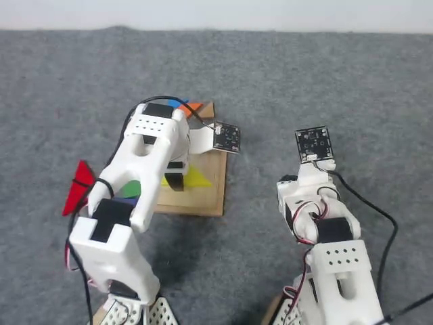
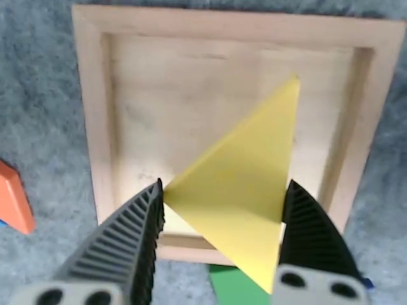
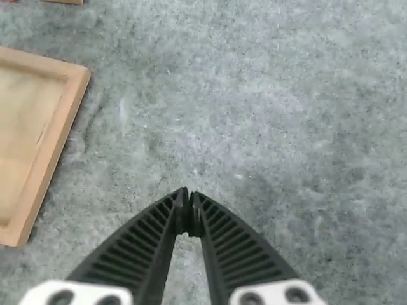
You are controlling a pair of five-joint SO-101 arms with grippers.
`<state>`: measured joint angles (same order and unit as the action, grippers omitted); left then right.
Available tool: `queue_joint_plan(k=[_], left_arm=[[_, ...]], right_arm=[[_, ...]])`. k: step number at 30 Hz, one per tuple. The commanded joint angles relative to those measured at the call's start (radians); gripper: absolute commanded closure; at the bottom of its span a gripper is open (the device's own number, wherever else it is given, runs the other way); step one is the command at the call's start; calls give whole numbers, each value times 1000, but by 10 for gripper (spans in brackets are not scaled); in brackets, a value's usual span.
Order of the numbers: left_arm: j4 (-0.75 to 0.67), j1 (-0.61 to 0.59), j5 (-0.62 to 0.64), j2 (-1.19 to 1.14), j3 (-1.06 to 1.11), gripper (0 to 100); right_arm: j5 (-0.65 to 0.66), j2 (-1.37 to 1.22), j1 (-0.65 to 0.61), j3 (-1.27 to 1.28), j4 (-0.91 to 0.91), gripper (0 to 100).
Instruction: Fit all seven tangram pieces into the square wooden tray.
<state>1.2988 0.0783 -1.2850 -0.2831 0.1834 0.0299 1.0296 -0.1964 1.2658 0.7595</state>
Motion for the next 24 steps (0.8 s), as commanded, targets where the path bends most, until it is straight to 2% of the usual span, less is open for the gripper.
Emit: queue_joint_plan(k=[1, 5, 9, 11, 18, 24], left_arm=[[-8, -20, -57, 49, -24, 987], [41, -14, -328, 49, -28, 987], [72, -15, -740, 49, -27, 987], [74, -18, -896, 49, -28, 987], [137, -21, -1171, 40, -114, 987], [192, -14, -1344, 37, -168, 986]], right_arm=[[-9, 30, 8, -11, -5, 991], [-9, 31, 8, -11, -5, 991], [-9, 31, 8, -11, -5, 991], [-9, 31, 8, -11, -5, 991], [-5, 31, 8, -11, -5, 991], [-3, 31, 8, -11, -5, 990]])
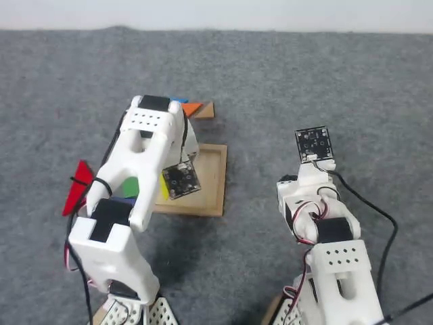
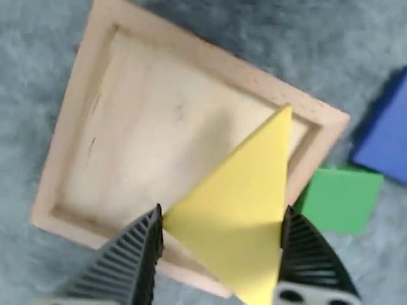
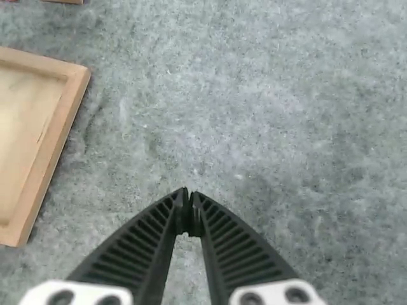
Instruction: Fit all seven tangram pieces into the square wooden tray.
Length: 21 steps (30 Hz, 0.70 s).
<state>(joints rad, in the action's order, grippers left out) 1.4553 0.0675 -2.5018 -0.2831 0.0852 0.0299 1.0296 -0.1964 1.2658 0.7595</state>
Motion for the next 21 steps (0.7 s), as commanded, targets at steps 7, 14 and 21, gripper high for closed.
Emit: queue_joint_plan(k=[7, 14, 21], left_arm=[[153, 2, -264, 37, -71, 986], [112, 31, -262, -55, -101, 986], [140, -20, -262, -170, -265, 986]], right_arm=[[-2, 31, 10, -14, -5, 990], [-2, 31, 10, -14, -5, 990], [-2, 31, 8, -17, -7, 990]])
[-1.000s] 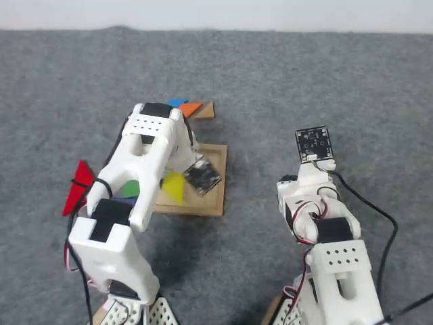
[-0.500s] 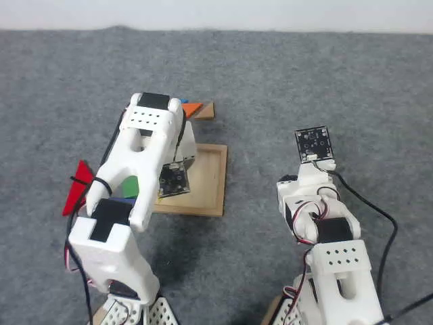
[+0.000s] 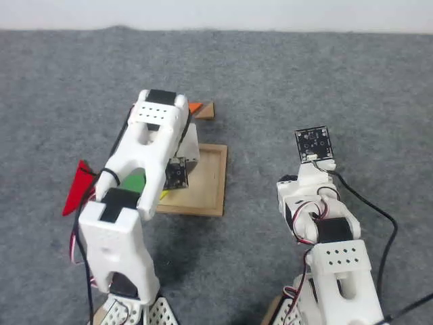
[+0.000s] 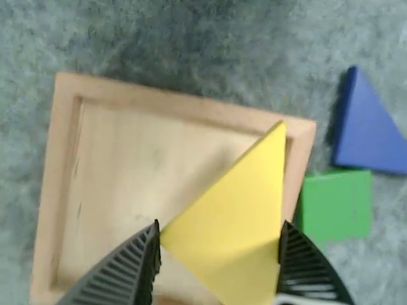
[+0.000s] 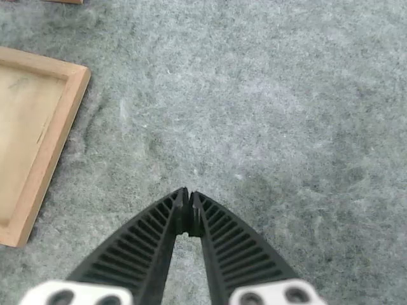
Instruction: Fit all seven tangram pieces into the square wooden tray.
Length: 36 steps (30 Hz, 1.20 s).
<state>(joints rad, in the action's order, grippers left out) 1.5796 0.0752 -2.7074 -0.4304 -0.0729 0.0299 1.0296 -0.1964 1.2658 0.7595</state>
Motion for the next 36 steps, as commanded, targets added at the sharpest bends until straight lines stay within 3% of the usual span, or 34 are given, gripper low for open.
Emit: queue_joint_plan(k=[1, 6, 20, 36], left_arm=[[38, -28, -57, -34, -122, 986], [126, -17, -57, -87, -213, 986], [175, -15, -57, -195, -274, 987], [72, -17, -54, -199, -269, 971]], right_arm=[[-2, 31, 8, -17, -7, 990], [-2, 31, 8, -17, -7, 990], [-2, 31, 8, -17, -7, 990], [-2, 31, 8, -15, -7, 990]])
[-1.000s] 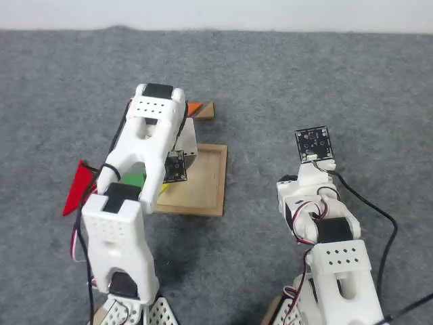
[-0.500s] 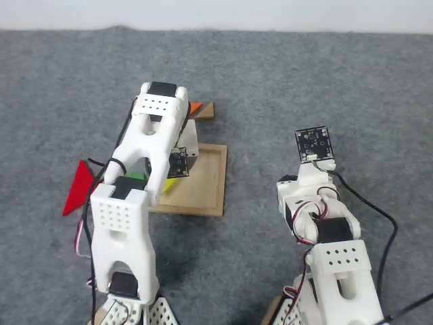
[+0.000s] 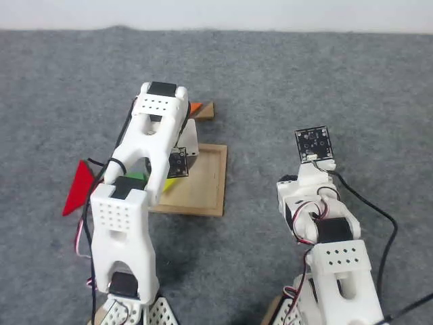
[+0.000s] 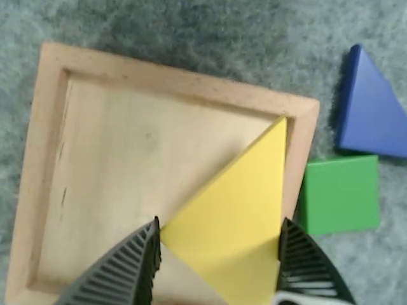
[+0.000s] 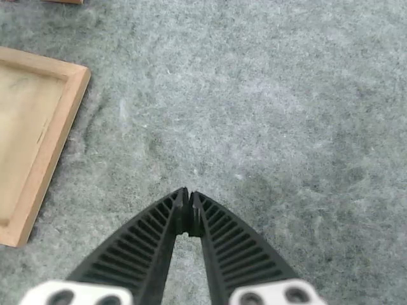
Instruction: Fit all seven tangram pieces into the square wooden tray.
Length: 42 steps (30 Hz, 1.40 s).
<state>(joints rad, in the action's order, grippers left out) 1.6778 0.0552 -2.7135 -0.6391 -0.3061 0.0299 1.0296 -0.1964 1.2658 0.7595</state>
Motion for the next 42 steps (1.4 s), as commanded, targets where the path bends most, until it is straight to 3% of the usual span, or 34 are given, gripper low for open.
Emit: queue_joint_plan(k=[1, 9, 13, 23, 28, 32, 37, 40, 42], left_arm=[[-26, 3, -48, 9, -38, 949], [-52, 2, -49, 9, -41, 659], [-52, 0, -49, 17, -41, 577], [-35, -28, -41, 34, -62, 546], [23, -55, 146, 98, -133, 548], [23, -5, 324, 101, -130, 644], [28, 77, 511, 35, -91, 991], [3, 80, 736, -12, -102, 975], [-11, 72, 809, -32, -128, 991]], right_arm=[[-2, 31, 8, -15, -7, 990], [0, 31, 8, -15, -7, 990], [0, 31, 8, -15, -7, 990], [0, 31, 8, -15, -7, 990], [0, 31, 8, -15, -7, 990], [0, 31, 8, -15, -7, 990], [0, 31, 8, -15, -7, 990], [0, 31, 8, -15, -7, 990], [0, 31, 8, -15, -7, 990]])
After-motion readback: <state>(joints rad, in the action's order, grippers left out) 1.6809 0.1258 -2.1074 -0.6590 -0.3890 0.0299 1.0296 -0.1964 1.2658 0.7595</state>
